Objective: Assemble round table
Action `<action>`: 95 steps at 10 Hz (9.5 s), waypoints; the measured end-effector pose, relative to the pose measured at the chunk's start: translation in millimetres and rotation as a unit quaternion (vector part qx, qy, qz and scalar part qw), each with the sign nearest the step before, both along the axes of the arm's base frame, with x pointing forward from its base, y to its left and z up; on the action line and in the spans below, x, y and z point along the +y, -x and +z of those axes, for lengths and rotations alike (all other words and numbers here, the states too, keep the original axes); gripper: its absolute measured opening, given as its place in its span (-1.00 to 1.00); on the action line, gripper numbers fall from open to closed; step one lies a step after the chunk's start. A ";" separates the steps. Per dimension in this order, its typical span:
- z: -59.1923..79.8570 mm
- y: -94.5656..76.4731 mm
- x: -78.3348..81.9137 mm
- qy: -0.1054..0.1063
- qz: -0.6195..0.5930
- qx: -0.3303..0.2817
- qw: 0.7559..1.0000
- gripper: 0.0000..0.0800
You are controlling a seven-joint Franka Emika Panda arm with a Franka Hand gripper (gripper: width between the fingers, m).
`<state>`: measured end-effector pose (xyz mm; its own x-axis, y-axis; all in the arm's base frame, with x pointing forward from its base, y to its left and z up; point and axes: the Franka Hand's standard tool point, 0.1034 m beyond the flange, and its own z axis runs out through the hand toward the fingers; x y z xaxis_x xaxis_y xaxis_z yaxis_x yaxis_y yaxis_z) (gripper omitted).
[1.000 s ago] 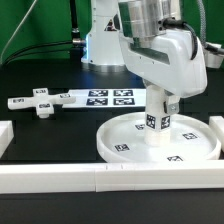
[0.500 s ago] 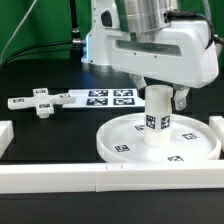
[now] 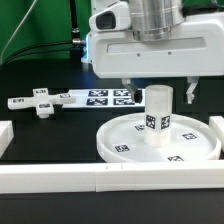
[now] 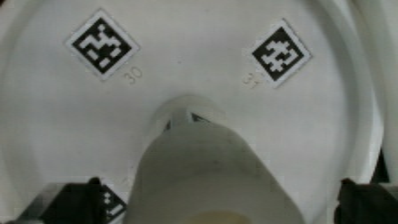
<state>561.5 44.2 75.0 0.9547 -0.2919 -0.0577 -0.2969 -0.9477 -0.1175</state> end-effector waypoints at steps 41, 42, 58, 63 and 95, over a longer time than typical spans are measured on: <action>-5.6 -0.2 -3.7 0.028 0.467 -0.019 0.883 0.55; 1.7 4.3 -7.9 0.029 0.478 -0.019 0.878 0.60; 20.6 63.3 -109.9 0.041 0.517 -0.022 0.855 0.62; 8.1 96.4 -169.4 0.050 0.565 -0.030 0.823 0.62; -52.9 157.8 -211.9 0.028 0.604 -0.017 0.796 0.37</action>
Offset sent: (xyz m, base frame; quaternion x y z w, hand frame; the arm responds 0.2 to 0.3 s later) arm 0.0000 0.0000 0.0000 0.0000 0.0000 -0.1296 0.9916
